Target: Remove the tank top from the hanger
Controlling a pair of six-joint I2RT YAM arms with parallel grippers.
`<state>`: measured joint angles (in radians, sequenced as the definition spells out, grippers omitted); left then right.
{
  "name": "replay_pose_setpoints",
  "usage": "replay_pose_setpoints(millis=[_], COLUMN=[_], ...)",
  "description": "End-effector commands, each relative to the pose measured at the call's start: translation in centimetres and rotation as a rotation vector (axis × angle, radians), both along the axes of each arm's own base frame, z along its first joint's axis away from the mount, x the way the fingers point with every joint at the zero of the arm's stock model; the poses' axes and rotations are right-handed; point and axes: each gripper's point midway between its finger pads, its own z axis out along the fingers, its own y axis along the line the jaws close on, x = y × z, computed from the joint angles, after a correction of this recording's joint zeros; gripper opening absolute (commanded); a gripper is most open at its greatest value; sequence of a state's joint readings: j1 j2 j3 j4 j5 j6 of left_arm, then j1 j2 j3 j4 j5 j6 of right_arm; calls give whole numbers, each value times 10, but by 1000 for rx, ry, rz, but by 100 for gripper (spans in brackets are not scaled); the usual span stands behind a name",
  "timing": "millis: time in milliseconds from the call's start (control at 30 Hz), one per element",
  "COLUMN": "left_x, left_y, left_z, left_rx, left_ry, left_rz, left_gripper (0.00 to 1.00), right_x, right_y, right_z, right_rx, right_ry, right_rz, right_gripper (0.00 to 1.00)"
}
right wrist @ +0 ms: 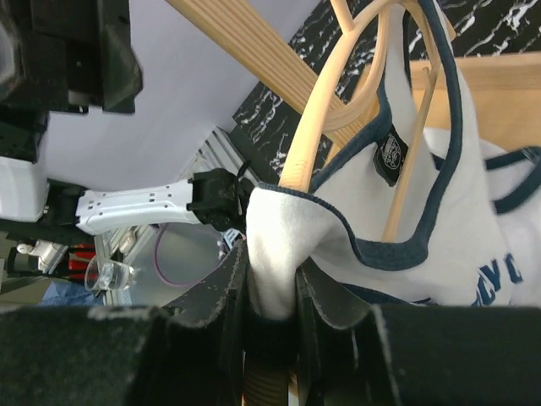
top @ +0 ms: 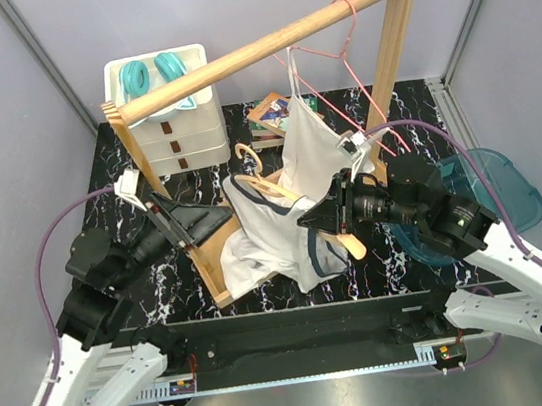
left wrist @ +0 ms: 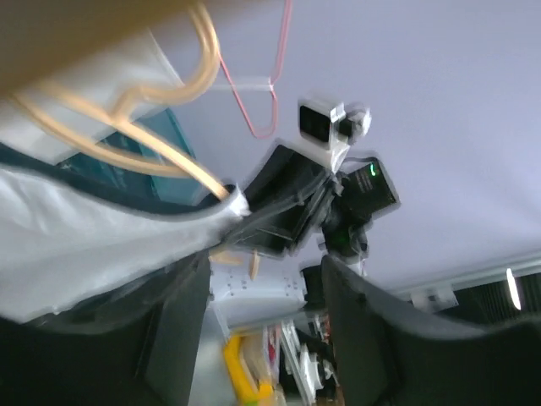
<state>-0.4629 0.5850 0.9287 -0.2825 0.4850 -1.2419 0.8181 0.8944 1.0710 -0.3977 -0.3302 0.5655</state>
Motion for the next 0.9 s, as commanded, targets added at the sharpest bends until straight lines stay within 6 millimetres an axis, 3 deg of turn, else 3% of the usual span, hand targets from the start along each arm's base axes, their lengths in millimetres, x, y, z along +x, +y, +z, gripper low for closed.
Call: replay_pose_setpoints(millis=[0, 100, 200, 233, 400, 533, 633, 867], left_x=[-10, -7, -4, -7, -4, 5, 10, 23], left_y=[-8, -16, -36, -37, -26, -51, -60, -86], left_z=[37, 27, 15, 25, 26, 14, 26, 21], left_rx=[-61, -42, 26, 22, 80, 130, 154, 191], left_ry=[-137, -120, -107, -121, -141, -110, -129, -97], left_rz=[58, 122, 149, 159, 230, 256, 311, 380], left_gripper=[56, 56, 57, 58, 57, 57, 57, 54], right_x=[7, 11, 12, 12, 10, 8, 5, -5], right_y=[2, -2, 0, 0, -1, -1, -2, -4], right_z=[62, 64, 62, 63, 64, 60, 58, 58], right_rx=[187, 197, 201, 203, 211, 209, 210, 219], right_ry=[-153, -154, -146, -148, -142, -136, -135, -130], right_rz=[-38, -71, -75, -75, -71, -63, -54, -20], right_gripper=[0, 0, 0, 0, 0, 0, 0, 0])
